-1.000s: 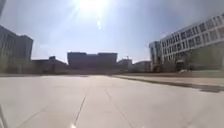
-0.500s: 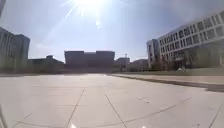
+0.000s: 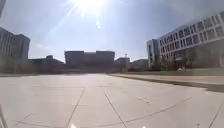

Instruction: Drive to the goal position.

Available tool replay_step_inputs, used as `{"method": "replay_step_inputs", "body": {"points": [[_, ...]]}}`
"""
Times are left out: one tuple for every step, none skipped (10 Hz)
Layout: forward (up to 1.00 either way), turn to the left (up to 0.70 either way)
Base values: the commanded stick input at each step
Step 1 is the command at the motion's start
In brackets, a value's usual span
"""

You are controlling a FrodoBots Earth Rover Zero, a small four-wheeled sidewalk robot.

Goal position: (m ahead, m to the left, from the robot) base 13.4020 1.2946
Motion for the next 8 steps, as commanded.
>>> {"method": "replay_step_inputs", "body": {"points": [[1.0, 0.05], [1.0, 0.05], [1.0, 0.05], [1.0, 0.05], [1.0, 0.05], [1.0, 0.05], [1.0, 0.05], [1.0, 0.05]]}}
